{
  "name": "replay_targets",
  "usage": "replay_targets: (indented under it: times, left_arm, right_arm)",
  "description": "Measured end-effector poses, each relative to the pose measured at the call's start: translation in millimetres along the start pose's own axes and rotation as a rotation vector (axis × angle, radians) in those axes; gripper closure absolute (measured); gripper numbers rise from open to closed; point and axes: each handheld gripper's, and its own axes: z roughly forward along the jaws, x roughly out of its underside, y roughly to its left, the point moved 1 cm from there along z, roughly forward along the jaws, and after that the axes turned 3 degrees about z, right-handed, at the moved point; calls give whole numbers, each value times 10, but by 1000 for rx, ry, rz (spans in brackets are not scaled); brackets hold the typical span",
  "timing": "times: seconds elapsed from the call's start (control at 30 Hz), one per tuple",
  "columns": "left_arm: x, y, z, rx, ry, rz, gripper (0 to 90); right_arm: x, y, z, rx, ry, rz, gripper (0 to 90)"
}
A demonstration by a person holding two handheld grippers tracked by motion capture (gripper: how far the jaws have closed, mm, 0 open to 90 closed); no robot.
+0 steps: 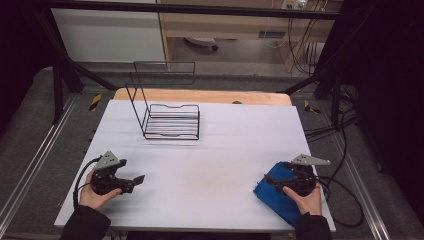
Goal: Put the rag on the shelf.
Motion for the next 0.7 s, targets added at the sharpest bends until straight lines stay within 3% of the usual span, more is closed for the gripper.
replay_targets:
  times: [0.17, 0.37, 0.53, 0.7]
  left_arm:
    - [10, -6, -8, -3, 5, 4, 53]
    - [21, 3, -2, -8, 13, -1, 58]
    - [26, 3, -3, -9, 12, -2, 63]
    - [34, 1, -2, -12, 13, -8, 68]
  right_arm:
    - [4, 24, -13, 2, 8, -5, 21]
    - [6, 152, -13, 0, 41, -18, 52]
    - [51, 276, 8, -31, 72, -35, 156]
    - [116, 378, 33, -33, 126, -39, 273]
